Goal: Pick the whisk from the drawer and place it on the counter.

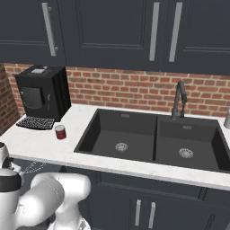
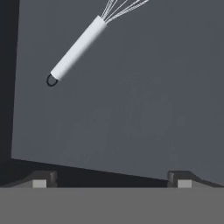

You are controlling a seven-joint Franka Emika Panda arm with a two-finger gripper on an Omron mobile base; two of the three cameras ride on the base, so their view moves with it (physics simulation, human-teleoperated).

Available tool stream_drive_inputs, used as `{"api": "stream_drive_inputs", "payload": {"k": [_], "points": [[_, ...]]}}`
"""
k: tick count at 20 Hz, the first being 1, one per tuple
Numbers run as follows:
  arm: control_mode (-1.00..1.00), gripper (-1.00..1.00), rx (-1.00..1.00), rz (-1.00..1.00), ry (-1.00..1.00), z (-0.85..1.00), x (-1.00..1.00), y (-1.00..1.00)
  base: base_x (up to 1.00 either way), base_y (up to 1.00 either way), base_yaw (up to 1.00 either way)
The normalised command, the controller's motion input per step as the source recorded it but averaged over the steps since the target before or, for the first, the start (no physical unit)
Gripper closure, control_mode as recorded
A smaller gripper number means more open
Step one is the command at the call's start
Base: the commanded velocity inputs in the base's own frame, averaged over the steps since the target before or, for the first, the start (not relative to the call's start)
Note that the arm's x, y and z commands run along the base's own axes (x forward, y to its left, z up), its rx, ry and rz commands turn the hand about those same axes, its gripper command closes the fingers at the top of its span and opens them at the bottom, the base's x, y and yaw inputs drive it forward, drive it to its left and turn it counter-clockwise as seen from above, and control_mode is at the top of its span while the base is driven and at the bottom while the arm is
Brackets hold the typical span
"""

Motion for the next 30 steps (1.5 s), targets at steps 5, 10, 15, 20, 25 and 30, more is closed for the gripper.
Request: {"api": "stream_drive_inputs", "payload": {"k": [5,10,15,20,25,30], "points": [[-1.00,-1.00,0.00,0.00,0.05,-0.22,-0.04,0.08,0.00,0.00,0.00],[-1.00,-1.00,0.00,0.01,0.07,-0.16,-0.06,0.01,0.00,0.00,0.00],[-1.00,-1.00,0.00,0.02,0.07,-0.13,-0.13,0.04,0.00,0.00,0.00],[-1.00,-1.00,0.00,0.01,0.07,-0.11,-0.37,0.09,0.00,0.00,0.00],[-1.00,-1.00,0.00,0.00,0.07,-0.06,-0.54,0.14,0.00,0.00,0.00],[-1.00,-1.00,0.00,0.00,0.09,0.00,-0.65,0.06,0.00,0.00,0.00]]}}
